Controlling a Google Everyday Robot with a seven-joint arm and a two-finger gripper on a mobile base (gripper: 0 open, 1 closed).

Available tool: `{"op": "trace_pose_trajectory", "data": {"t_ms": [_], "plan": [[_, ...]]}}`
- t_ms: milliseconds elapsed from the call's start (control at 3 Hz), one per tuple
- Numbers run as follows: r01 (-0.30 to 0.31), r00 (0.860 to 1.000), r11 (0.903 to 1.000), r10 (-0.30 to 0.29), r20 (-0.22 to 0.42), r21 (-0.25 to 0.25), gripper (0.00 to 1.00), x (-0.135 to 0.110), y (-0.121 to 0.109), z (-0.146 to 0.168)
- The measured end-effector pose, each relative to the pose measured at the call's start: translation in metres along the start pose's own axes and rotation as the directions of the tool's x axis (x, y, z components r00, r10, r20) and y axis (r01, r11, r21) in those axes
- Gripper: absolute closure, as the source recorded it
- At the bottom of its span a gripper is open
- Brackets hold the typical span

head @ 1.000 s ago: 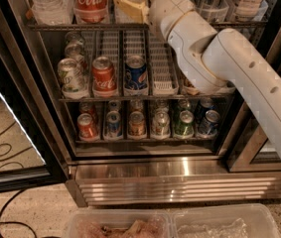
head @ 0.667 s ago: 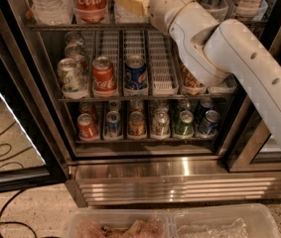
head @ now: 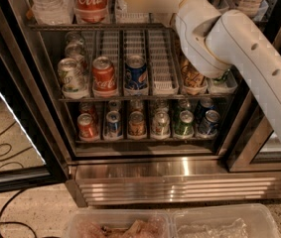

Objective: Pick water bottle from top shelf of fridge

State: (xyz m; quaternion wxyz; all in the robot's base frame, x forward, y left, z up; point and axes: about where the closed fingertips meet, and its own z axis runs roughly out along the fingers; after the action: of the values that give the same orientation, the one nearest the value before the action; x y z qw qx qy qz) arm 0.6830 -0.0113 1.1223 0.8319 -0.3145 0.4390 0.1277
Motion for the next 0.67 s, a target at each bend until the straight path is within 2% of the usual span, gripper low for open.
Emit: {"op": "trace_pose_trajectory", "data": {"t_ms": [333,667], "plan": [[0.006,1.0,0.9998,-0.006,0.0,0.018,1.0,0.0,-0.006,-0.002],[0.02,1.0,0.998,-0.019,-0.013,0.06,1.0,-0.008,-0.019,-0.014]]}}
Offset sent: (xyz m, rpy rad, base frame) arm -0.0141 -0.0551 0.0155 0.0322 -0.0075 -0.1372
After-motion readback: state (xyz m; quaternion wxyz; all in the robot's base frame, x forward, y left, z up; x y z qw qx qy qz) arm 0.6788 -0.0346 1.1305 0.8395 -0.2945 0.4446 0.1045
